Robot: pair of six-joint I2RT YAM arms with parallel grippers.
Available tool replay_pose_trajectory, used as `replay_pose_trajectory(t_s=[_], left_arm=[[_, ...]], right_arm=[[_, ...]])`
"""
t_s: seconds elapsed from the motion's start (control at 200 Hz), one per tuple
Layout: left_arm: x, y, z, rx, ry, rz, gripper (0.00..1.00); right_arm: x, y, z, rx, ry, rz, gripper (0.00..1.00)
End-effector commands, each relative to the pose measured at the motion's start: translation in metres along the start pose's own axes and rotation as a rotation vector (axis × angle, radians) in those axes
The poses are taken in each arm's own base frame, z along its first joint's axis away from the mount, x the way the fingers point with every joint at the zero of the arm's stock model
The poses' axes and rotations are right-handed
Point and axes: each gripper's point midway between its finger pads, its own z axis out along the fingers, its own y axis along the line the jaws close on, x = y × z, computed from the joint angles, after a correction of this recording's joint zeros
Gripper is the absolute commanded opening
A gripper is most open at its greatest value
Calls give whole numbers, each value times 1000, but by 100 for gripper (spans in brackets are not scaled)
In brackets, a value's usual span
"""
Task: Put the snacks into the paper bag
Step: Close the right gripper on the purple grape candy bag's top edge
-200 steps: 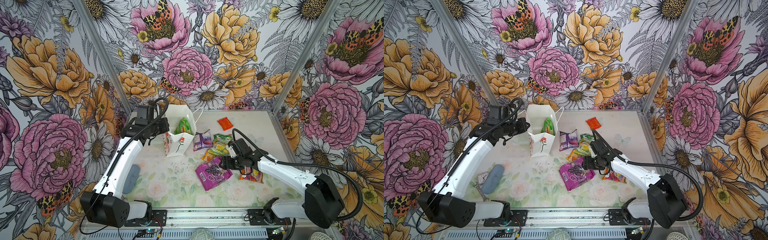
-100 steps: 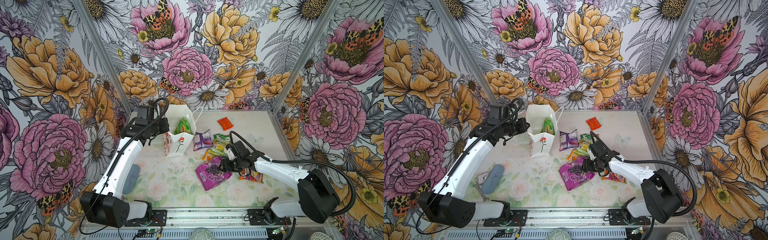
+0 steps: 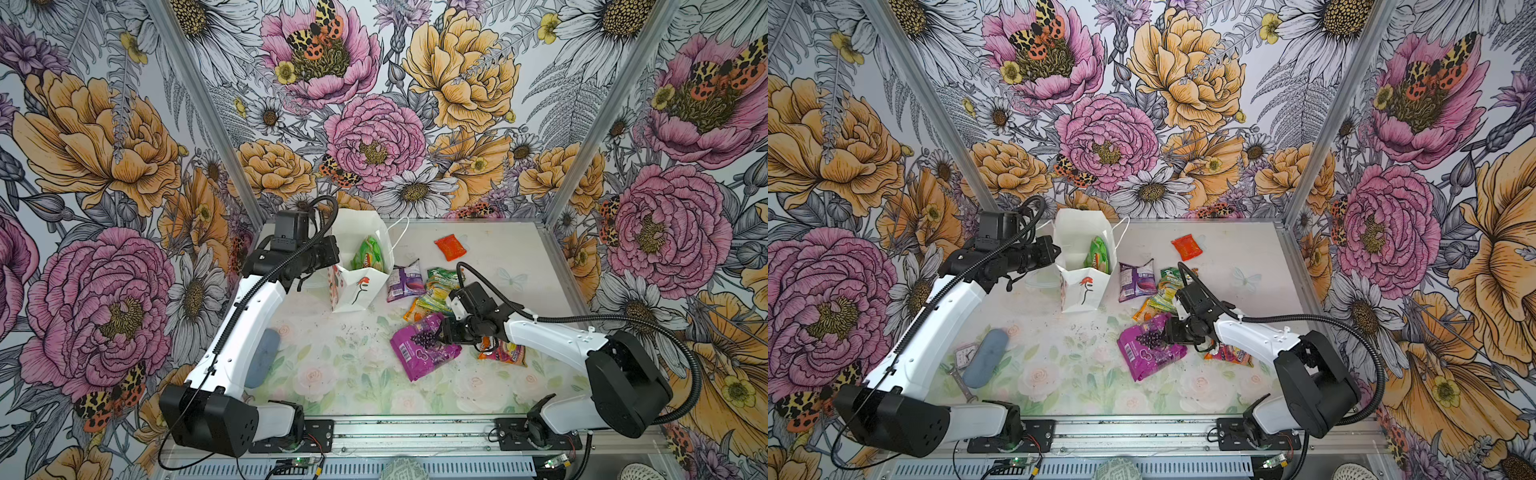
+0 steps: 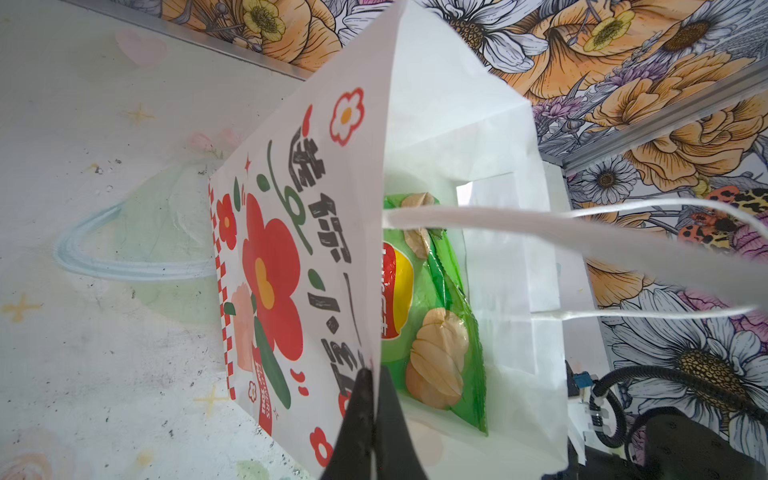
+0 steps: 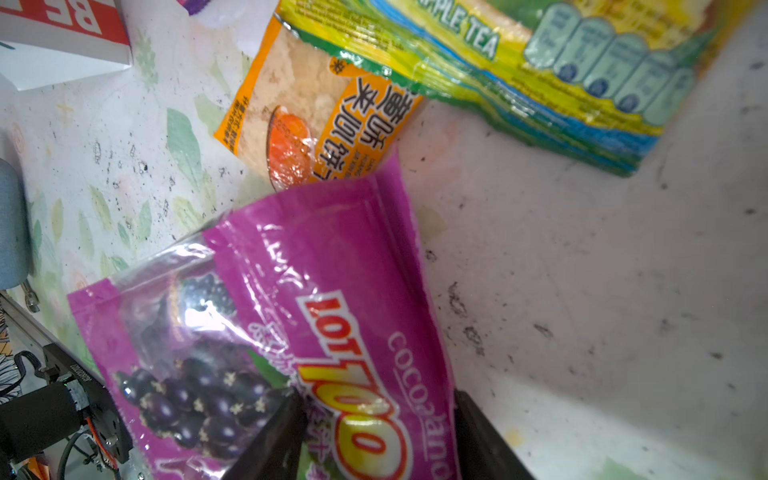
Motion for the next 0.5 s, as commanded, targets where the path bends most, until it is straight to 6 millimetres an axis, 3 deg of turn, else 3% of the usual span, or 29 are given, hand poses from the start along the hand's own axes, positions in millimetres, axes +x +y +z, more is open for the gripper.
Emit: replay_pose_trajectory(t_s=[0.0,0.165,0.33,0.495], left_arm=[[-4,-9,1,39,-20,21,0],[-3,-10,2,32,-19,31,0],[-1,-11,5,34,-9,39,0],[1,-14,8,44,3,46,0]], right_arm=[[0,-6,1,16,-22,13,53],[2,-2,2,-16,-11,11,41],[-1,5,1,-43,-11,10,19],[-11,13,-14,-63,-67,28,5]])
